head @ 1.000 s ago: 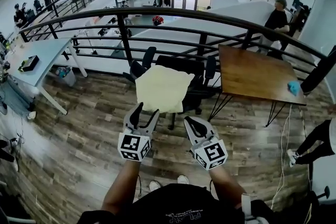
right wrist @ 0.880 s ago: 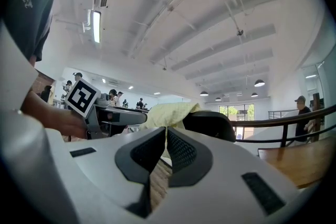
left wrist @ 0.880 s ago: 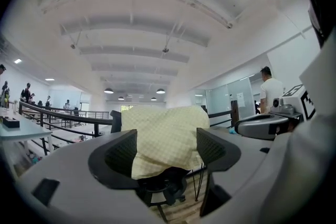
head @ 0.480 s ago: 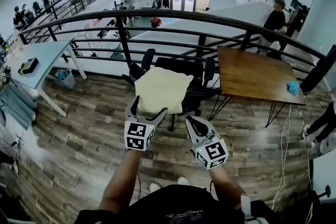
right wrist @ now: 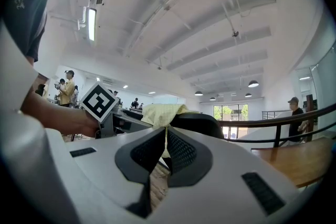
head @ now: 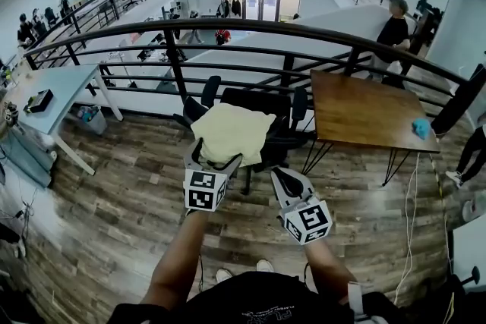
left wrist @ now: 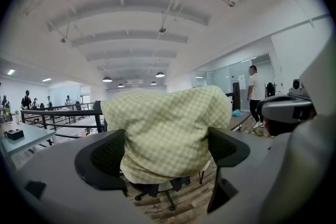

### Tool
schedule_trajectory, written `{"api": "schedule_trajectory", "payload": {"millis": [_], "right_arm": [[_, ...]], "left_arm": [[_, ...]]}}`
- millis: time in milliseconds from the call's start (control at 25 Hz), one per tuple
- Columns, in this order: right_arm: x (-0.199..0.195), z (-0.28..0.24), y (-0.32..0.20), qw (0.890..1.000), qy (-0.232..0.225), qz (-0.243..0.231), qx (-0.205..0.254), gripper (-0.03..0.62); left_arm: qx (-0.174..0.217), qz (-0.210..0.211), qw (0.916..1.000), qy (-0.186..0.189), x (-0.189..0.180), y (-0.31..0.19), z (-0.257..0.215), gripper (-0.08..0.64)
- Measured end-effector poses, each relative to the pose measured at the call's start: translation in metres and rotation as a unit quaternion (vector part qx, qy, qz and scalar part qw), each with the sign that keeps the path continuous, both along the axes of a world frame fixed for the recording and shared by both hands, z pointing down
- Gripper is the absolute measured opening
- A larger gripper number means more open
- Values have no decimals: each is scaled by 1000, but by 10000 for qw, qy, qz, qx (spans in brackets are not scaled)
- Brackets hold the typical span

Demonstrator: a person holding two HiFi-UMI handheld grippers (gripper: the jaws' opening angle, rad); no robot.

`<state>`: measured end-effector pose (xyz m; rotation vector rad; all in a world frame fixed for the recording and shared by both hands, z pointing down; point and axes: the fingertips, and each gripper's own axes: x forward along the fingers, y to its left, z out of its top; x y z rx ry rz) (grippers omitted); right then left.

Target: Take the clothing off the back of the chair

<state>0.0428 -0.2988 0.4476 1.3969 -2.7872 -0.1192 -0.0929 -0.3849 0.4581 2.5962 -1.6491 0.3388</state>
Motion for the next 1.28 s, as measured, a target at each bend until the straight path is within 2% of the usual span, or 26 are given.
{"api": "schedule_trajectory", "payload": {"millis": [360,520,880,920,1000,1040,1280], "right_arm": [[1,7,0,10000,-20,-11,-59,23],[6,7,-2,10000,-17,60,-61,24],[4,12,-4,9999,-19,3,-141,25],[3,13,-5,9999,-26,-15,-143,25],[0,14,-4,9999,-38,-56,-149,23],[-2,14,-3,9998,-36,-74,-153,25],[-4,13,0,9998,-38,-124,-156,25]], "left_arm": [[20,-49,10000,-6,3,-15,-1,486],[11,-59,10000,12,5,-15,-2,455],[1,-177,9996,209,-4,-6,-7,283],[43,-234,9995,220,-7,-5,-9,250],[120,-348,9990,242,-13,-4,-11,107],[132,-362,9989,253,-16,-3,-11,80],[170,-362,9987,308,-17,3,-16,55]]}}
